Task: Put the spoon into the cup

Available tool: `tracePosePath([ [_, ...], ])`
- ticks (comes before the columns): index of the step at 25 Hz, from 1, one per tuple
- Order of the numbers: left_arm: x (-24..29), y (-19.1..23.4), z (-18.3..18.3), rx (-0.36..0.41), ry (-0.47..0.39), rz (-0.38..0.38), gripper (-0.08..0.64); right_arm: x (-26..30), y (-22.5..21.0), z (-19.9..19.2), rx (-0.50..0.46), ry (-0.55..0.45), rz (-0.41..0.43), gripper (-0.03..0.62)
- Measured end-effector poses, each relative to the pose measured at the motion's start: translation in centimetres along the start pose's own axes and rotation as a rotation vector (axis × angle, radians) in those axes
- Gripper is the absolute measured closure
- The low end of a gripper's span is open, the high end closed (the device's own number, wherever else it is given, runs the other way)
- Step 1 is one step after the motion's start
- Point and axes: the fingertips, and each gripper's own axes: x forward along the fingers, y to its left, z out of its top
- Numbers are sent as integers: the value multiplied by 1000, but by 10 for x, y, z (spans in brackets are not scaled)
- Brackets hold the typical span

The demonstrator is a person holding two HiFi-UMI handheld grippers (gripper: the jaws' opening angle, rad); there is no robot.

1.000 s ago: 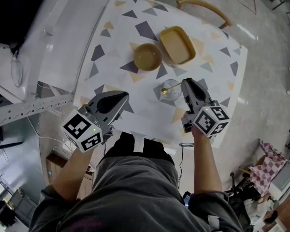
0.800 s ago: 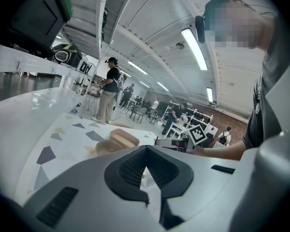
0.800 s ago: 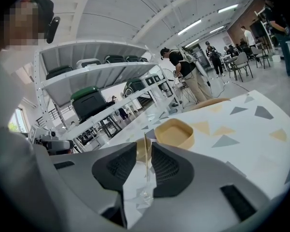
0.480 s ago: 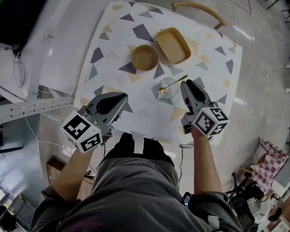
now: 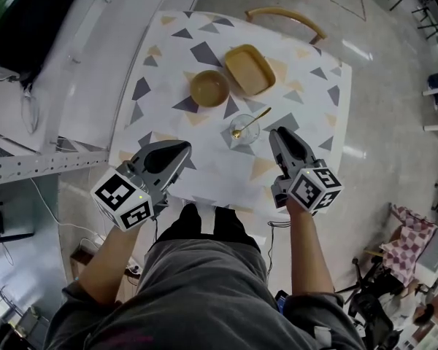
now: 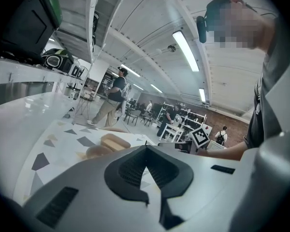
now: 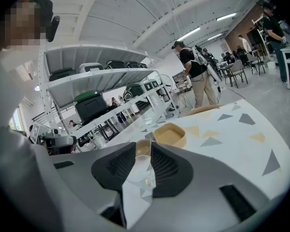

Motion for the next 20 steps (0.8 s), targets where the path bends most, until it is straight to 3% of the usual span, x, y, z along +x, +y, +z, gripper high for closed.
tracePosePath([
  [20, -25, -30, 13, 53, -34, -47, 545, -64, 53, -7, -36, -55, 16, 552],
])
